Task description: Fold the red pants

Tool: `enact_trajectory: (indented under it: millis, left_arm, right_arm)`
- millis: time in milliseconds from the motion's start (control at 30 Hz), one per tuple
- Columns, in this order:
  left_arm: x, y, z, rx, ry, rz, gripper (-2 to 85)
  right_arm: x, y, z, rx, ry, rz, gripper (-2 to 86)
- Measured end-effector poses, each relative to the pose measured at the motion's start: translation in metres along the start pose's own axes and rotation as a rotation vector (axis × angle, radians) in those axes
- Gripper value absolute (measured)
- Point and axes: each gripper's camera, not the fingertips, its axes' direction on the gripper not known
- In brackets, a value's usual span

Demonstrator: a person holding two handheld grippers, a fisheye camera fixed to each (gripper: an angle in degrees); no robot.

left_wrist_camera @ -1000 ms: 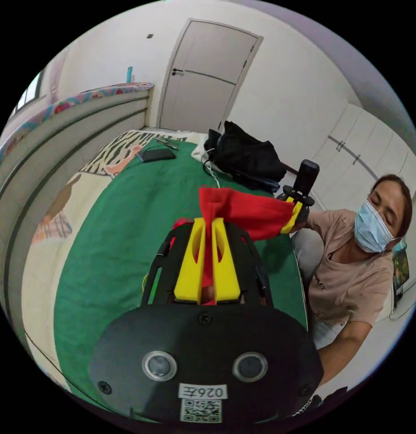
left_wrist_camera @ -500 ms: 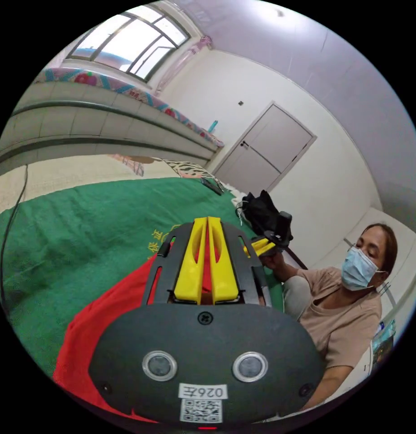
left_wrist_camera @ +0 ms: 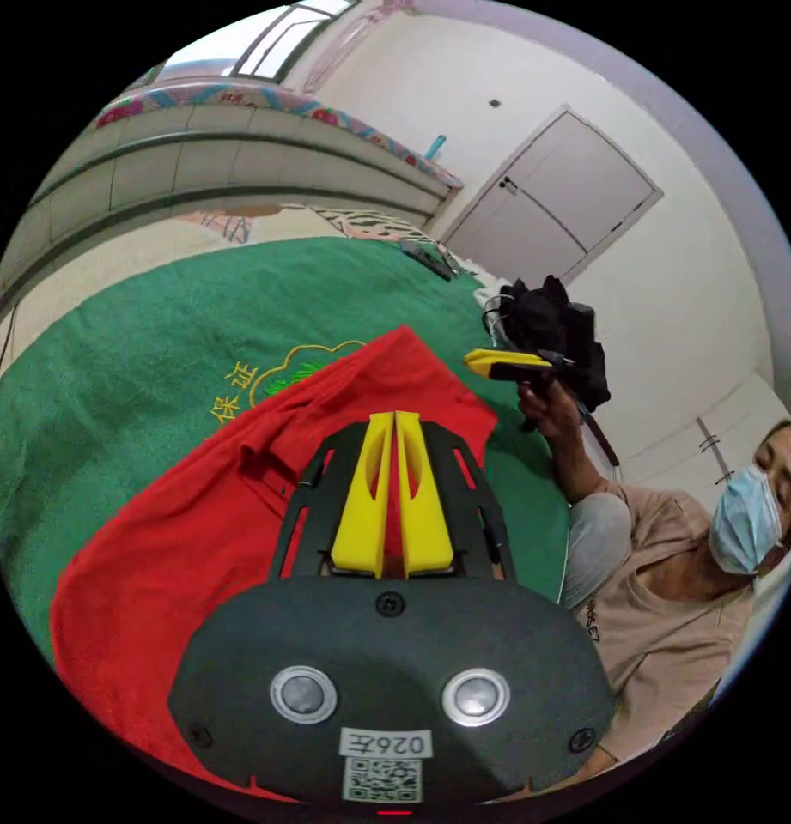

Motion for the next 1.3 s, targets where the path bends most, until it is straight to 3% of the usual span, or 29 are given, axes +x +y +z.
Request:
enact_trajectory:
  millis: [167, 367, 567, 700, 833, 1067, 1133, 1300]
  left_arm:
    - [0.079, 0.06, 0.022, 0.004, -0.105, 0.208, -1.0]
    - [0.158, 0.099, 0.092, -0.268, -0.327, 0.42, -0.8]
    - [0.192, 0.086, 0.071, -0.142, -0.361, 0.426, -0.4]
    - [0.175, 0.057, 0.033, 0.07, -0.469, 0.317, 1.2]
    - [0.145, 0.008, 0.023, 0.13, -0.369, 0.371, 12.1]
    - [0.094, -0.061, 0.1, -0.187, -0.109, 0.376, 12.0]
    - [0.081, -0.07, 0.13, -0.353, -0.053, 0.349, 10.3]
    - [0.06, -0.076, 0.12, -0.344, 0.05, 0.257, 8.7]
  right_arm:
    - [0.047, -0.008, 0.022, -0.12, -0.189, 0.12, 8.3]
    - [0.041, -0.02, 0.046, -0.227, -0.142, 0.039, 9.7]
    - [0.058, -0.025, 0.044, -0.229, -0.176, 0.051, 9.4]
    - [0.074, -0.025, 0.035, -0.213, -0.198, 0.068, 9.3]
    - [0.082, -0.028, 0.03, -0.227, -0.207, 0.05, 10.4]
    - [0.083, -0.033, 0.037, -0.303, -0.246, -0.015, 9.8]
    - [0.089, -0.034, 0.035, -0.29, -0.269, 0.003, 10.0]
    - [0.096, -0.036, 0.024, -0.282, -0.308, 0.017, 10.8]
